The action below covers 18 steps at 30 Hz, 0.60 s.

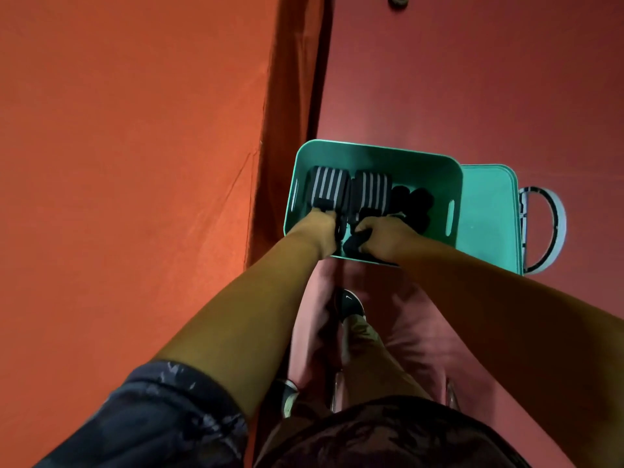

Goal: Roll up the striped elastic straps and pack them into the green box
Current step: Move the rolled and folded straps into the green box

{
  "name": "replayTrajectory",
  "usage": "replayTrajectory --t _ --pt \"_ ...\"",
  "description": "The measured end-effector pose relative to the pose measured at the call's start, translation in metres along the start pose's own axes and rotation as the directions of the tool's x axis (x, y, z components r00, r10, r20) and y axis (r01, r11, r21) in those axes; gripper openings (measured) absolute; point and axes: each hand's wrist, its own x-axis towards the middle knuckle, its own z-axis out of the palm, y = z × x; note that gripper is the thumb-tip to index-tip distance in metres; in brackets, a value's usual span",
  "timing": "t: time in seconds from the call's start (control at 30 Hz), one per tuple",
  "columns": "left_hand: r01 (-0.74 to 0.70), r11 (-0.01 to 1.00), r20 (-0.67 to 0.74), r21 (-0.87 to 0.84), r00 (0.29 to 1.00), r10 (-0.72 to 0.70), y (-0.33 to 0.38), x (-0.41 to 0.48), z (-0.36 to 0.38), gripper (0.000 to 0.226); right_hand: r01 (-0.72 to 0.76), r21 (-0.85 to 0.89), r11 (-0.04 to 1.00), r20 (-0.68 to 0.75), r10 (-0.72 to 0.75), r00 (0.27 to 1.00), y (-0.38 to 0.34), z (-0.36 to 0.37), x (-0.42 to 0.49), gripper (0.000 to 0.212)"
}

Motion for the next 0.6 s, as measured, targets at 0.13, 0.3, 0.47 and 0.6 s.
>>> replayTrajectory --t 0.13,0.3,0.47,0.6 --pt "0.046 0.998 0.030 0.036 0.998 -0.047 -0.002 0.018 0.009 0.050 0.010 -0.024 1.000 0.032 -0.009 0.999 0.007 0.006 0.015 0.048" --pt "0.111 0.988 0.107 0.106 0.987 -0.123 -0.005 0.031 0.014 0.030 0.009 -0.034 0.999 0.074 -0.006 0.997 0.011 0.014 0.027 0.040" --pt "0.126 0.985 0.119 0.114 0.983 -0.140 -0.005 0.036 0.016 0.026 0.009 -0.017 1.000 0.039 -0.008 0.999 0.013 0.014 0.027 0.036" --pt "0.095 0.992 0.090 0.080 0.991 -0.102 -0.001 0.032 0.009 0.037 -0.009 0.033 0.999 -0.013 0.010 1.000 0.014 0.008 0.019 0.032"
